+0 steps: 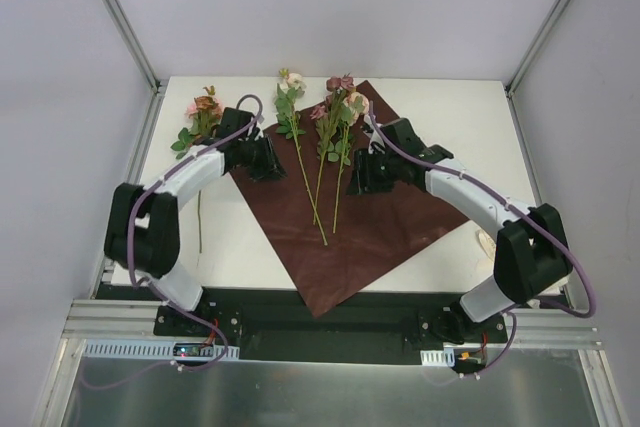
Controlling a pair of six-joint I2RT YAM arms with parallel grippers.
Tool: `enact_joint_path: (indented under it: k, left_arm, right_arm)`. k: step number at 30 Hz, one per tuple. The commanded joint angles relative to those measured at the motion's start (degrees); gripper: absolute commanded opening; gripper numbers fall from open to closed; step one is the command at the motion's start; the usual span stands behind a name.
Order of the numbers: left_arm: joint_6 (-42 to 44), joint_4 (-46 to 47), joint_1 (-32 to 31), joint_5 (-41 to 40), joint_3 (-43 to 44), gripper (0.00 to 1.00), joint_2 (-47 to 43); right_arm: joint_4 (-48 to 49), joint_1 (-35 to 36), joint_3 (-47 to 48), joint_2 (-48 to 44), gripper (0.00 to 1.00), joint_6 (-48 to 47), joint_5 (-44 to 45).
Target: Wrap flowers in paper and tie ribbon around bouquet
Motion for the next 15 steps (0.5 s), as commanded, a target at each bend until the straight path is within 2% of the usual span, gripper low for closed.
enact_joint_path:
  k: [1,2,3,4,5,8,15]
  left_arm:
    - [0.22,0.67,-0.42,-7.77,7.36,0.20,7.44]
    - [0.30,0.67,-0.42,-8.93,8.59,0.18,8.85]
    - [0.30,0.67,-0.51,-9.81,10.95,0.14,11.47]
    - [0.04,0.58,-0.51,-10.08,12.11,0.13,12.80]
    - [-0.14,0.67,-0.60,-10.69,13.42,0.11,14.21]
    - [-0.31,0.50,-1.12,-12.62,18.26,0.06,19.31]
    - [-1.19,-0.12,-1.91,-13.78,29.41,0.01,30.82]
  right_arm:
    - [4.79,-1.26,-1.24,0.93,0.44,1.90,0.30]
    - [5.50,-2.06,-1.59,1.64,0.41,2.26,0.05]
    - [6.21,-2.85,-1.33,4.25,0.17,2.17,-0.65]
    - [5.78,-4.51,-0.64,5.85,0.05,1.04,-0.83]
    - [5.16,-5.22,0.50,7.34,0.01,0.25,0.38]
    - [-0.80,-6.19,6.65,13.93,0.01,-3.18,8.27]
    - [-2.31,-6.28,10.53,20.53,0.01,-2.14,9.89]
